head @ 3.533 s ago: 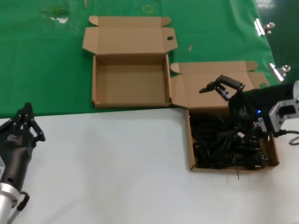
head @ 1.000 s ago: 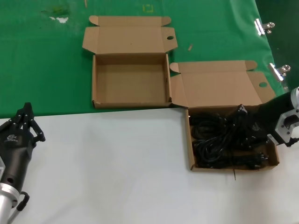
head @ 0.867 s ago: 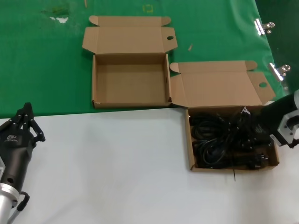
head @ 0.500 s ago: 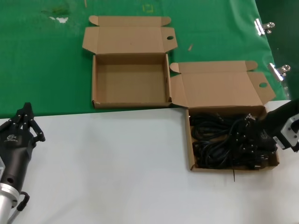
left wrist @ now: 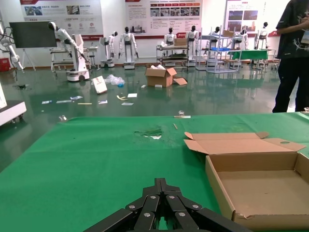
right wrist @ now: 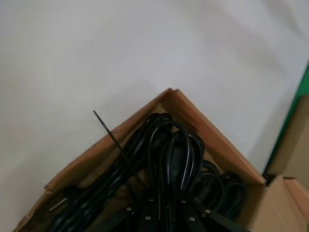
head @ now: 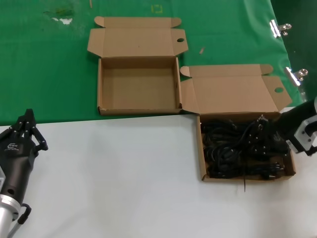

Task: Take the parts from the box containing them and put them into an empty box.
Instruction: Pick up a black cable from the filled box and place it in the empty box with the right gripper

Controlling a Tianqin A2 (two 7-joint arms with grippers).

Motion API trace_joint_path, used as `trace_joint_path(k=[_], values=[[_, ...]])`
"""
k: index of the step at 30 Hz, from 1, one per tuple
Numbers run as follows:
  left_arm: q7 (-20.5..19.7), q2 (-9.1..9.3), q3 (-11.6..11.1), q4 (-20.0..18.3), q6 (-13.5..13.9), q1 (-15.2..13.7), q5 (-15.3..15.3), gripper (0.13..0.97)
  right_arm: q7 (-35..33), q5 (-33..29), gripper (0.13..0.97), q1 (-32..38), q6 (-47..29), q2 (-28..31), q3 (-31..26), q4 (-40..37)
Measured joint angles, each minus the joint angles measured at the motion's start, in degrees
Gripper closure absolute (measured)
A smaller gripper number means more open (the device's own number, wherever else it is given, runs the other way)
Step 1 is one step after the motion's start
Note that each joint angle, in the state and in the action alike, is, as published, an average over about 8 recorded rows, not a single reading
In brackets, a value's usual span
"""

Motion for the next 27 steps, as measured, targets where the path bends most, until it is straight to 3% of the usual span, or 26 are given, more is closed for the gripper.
trace_joint_path(k=[16, 27], values=[[0.00, 0.00, 0.00, 0.00, 0.00, 0.00, 0.00, 0.957, 15.90, 1.81, 0.927, 1.77, -2.68, 1.76, 1.68, 8.23], [0.00, 0.00, 0.00, 0.00, 0.00, 0.00, 0.00, 0.957, 29.25, 3.48, 0.927, 4.90, -3.38, -1.46, 2.72, 7.80]])
